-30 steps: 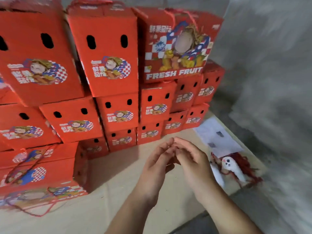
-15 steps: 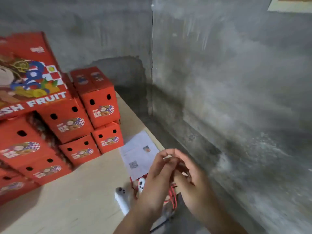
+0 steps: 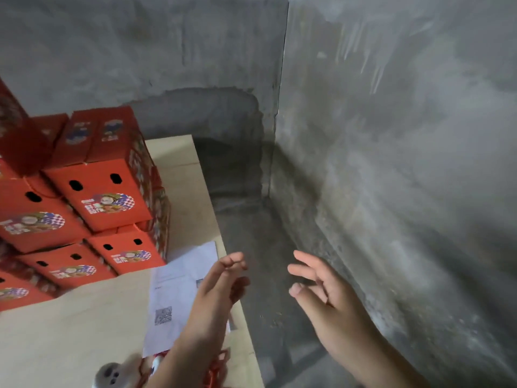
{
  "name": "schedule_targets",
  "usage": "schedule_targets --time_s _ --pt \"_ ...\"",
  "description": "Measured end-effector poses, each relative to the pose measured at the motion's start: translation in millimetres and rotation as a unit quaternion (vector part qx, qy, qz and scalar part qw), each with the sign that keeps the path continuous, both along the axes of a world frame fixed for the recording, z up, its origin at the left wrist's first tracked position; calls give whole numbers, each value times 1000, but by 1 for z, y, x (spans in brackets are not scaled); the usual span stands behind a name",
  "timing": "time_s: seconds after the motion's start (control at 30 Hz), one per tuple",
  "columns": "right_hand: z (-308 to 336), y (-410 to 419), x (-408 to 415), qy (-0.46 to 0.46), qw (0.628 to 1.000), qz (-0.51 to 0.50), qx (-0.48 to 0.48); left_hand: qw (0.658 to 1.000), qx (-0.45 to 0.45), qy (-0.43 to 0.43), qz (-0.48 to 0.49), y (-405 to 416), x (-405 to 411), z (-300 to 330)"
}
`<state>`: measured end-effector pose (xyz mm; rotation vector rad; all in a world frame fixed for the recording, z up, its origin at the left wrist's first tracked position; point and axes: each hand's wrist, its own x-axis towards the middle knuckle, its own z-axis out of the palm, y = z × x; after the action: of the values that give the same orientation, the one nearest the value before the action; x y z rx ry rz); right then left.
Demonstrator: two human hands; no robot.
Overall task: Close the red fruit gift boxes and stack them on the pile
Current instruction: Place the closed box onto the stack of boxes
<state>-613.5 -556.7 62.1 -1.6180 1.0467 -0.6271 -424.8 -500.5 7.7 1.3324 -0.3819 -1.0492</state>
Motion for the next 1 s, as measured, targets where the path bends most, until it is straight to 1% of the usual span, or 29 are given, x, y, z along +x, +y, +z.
schedule_targets --time_s 0.1,0.23,0.33,0.43,0.53,0.63,0.73,0.8,1.0 --pt "3 -57 -5 -9 1000 13 21 997 7 27 76 -52 7 5" --pt "6 -118 8 -41 998 12 45 989 -27 33 142 -109 12 28" --pt "5 -159 37 -54 995 58 60 985 -23 25 170 -137 18 33" --pt "3 -201 74 -65 989 120 58 977 -23 -4 214 -160 32 35" --pt "-1 -249 114 -95 975 178 90 959 -27 -54 275 -189 54 49" --pt "7 -300 155 -112 957 251 90 941 -20 -121 316 -223 78 75" --pt "25 -342 200 -125 943 300 76 924 11 -207 321 -255 106 100" --pt "32 -363 235 -124 930 337 77 913 20 -234 334 -273 126 110" --pt "54 -399 353 -133 881 452 44 853 36 -336 397 -304 198 123"
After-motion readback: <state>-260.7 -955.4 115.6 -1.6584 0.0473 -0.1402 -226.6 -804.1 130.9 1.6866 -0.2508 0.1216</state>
